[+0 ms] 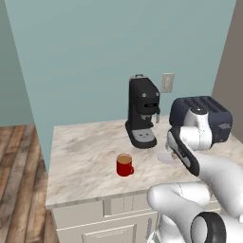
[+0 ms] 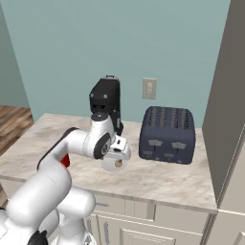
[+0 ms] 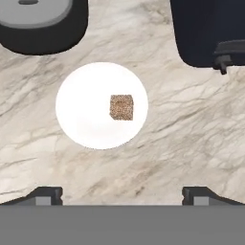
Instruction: Take a sugar cube from the saucer and place it inside the coffee. Then, grab milk from the fridge and place it next to the coffee on the counter to sweeten the coffee.
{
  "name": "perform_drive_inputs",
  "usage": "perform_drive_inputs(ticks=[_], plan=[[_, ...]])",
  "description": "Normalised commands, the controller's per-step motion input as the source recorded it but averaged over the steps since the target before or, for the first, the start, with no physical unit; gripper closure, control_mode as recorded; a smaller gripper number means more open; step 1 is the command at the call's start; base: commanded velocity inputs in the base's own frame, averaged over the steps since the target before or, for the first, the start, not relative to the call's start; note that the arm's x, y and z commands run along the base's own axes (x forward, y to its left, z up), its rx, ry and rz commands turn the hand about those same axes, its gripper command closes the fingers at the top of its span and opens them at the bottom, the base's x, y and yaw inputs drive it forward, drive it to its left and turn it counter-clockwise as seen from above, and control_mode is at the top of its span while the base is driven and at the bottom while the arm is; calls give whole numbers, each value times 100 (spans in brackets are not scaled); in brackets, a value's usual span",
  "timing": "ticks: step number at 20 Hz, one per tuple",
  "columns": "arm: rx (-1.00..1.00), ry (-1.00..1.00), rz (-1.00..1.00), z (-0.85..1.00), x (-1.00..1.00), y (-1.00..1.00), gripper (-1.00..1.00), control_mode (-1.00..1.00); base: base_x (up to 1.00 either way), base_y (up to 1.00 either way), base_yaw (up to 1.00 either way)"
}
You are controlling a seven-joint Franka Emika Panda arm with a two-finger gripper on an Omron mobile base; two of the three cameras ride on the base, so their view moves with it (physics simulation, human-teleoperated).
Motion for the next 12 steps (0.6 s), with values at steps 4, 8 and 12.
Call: perform_drive_inputs(ticks=[4,8,12], plan=[[0,3,0,-38,26,-2,-100,-100,0,0,0],[0,3,0,-24,14,-2,-100,-100,0,0,0],[0,0,0,-15,10,-4,-100,-100,0,0,0]])
